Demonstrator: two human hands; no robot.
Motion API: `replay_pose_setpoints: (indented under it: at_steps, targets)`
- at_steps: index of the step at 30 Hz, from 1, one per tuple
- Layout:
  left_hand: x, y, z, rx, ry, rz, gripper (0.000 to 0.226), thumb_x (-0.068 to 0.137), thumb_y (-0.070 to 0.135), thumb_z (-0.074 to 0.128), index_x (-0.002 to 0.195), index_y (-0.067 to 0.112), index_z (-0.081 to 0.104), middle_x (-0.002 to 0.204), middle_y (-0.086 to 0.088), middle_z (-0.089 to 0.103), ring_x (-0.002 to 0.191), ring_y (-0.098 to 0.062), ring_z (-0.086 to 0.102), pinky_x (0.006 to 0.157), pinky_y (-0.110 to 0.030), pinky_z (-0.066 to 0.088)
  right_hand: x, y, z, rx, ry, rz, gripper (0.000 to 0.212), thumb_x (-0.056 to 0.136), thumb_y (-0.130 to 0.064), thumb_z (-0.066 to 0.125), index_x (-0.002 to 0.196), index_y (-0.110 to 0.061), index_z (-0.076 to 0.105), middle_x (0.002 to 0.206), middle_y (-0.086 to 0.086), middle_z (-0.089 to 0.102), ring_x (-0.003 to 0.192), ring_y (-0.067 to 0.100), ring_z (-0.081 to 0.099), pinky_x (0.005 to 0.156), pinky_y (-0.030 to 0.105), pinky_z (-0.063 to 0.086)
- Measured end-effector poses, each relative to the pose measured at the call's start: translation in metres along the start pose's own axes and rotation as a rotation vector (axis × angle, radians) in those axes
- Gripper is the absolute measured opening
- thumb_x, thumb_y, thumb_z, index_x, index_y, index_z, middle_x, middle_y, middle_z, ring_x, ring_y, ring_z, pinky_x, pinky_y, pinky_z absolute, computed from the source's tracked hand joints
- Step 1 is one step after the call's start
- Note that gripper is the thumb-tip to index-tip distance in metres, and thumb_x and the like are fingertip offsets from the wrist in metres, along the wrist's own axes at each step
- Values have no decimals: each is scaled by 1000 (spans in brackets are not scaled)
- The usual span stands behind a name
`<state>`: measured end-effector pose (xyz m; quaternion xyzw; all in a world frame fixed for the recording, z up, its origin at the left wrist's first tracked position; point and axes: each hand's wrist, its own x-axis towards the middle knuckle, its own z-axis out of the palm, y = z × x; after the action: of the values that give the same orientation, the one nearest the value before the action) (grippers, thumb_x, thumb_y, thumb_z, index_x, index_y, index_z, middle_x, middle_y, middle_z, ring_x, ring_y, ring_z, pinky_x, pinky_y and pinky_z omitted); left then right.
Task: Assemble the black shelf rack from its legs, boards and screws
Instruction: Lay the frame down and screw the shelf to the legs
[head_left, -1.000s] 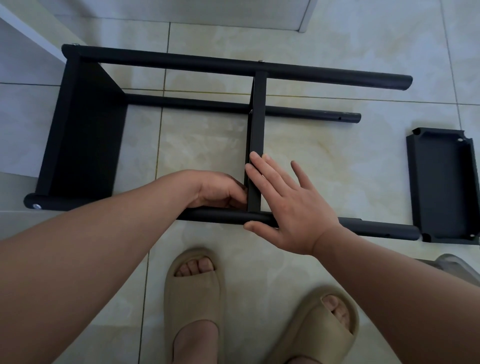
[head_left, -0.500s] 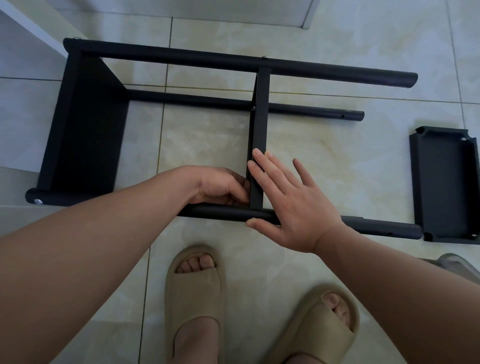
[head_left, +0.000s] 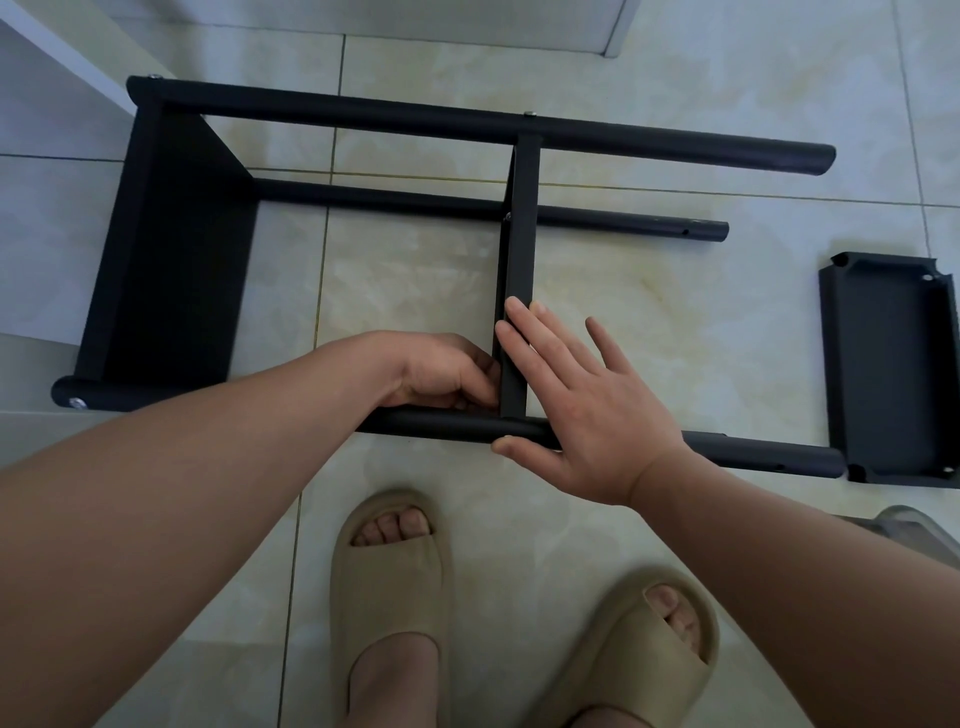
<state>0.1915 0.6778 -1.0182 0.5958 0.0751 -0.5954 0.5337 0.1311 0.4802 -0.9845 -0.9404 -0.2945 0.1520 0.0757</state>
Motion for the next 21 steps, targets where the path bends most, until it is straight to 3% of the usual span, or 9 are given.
replay_pose_setpoints:
  at_steps: [9, 16, 21]
  targets:
    - [5, -4, -4, -26, -27, 6, 19, 90, -9, 53, 100, 3, 63, 79, -12, 68, 70, -21, 69, 67, -29, 56, 0, 0, 1, 1, 13, -3, 92, 94, -73, 29, 163, -15, 11, 171, -1, -4, 157, 18, 0, 123, 57, 17]
    - [0, 0, -3, -3, -112, -70, 20, 71, 11, 59, 71, 21, 77, 73, -3, 71, 65, -15, 69, 60, -23, 52, 0, 1, 0, -10, 0, 0, 92, 94, -74, 27, 163, -16, 8, 171, -2, -7, 157, 17, -2, 124, 57, 16]
    - [1, 0, -2, -17, -40, -22, 19, 88, -10, 50, 98, 2, 62, 76, -9, 68, 67, -18, 69, 62, -24, 55, 0, 0, 1, -5, 4, 0, 92, 94, -74, 27, 163, -16, 8, 171, -2, -6, 157, 17, -2, 123, 57, 16]
